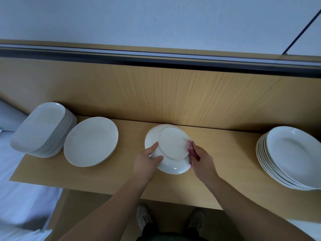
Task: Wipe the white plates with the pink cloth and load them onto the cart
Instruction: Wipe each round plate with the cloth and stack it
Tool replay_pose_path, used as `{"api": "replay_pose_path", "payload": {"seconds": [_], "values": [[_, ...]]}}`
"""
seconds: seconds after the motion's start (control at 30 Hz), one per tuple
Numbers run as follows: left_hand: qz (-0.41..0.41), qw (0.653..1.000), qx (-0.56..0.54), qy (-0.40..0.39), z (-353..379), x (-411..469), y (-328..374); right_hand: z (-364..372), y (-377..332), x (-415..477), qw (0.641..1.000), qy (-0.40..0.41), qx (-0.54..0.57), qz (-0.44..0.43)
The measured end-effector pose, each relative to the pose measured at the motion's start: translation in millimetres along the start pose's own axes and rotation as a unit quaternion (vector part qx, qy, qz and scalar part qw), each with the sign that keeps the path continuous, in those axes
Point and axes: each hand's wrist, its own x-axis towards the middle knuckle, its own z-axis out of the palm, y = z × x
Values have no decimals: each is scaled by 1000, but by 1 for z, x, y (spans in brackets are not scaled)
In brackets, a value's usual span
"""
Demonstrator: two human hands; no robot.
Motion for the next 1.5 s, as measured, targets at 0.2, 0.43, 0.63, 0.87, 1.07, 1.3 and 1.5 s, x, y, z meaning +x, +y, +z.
{"api": "replay_pose_path", "payload": {"seconds": [0.2, 0.43, 0.63, 0.87, 1.07, 1.3, 1.5], "values": [[5, 1000, 17, 16, 6, -1, -1, 34, -18, -77, 993, 0, -54, -106], [11, 1000, 12, 14, 10, 1, -3, -7, -41, -25, 875, -34, -358, -324], [3, 1000, 6, 3, 9, 5, -7, -8, -43, -6, 867, -126, -353, -329], [8, 1000, 21, 2, 10, 4, -9, 16, -70, 50, 813, -137, -427, -370], [2, 1000, 2, 3, 9, 6, -9, -4, -64, 57, 843, -140, -448, -264], [4, 1000, -21, -7, 11, 7, -10, -24, -36, 2, 842, -122, -384, -360], [50, 997, -52, 14, 11, 7, -9, -30, -41, 10, 830, -114, -380, -392]]}}
